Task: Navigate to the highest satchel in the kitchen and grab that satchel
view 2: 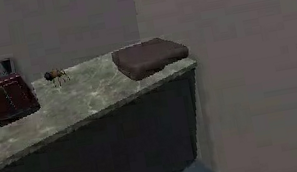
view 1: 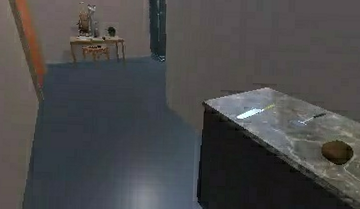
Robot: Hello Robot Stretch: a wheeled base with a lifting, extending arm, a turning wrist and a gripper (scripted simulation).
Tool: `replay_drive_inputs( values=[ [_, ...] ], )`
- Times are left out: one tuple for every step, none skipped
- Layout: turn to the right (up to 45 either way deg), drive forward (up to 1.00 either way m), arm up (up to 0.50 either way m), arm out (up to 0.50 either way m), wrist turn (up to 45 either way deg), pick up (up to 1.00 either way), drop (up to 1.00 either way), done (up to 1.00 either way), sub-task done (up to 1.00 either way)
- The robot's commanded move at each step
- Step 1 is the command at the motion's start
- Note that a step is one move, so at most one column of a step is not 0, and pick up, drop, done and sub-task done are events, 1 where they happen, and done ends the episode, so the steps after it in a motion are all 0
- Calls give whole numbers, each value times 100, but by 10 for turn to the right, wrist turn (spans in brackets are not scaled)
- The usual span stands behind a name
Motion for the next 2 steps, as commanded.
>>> replay_drive_inputs(
  values=[
    [450,0,0,0,0,0,0,0,0],
    [360,0,0,0,0,0,0,0,0]
  ],
)
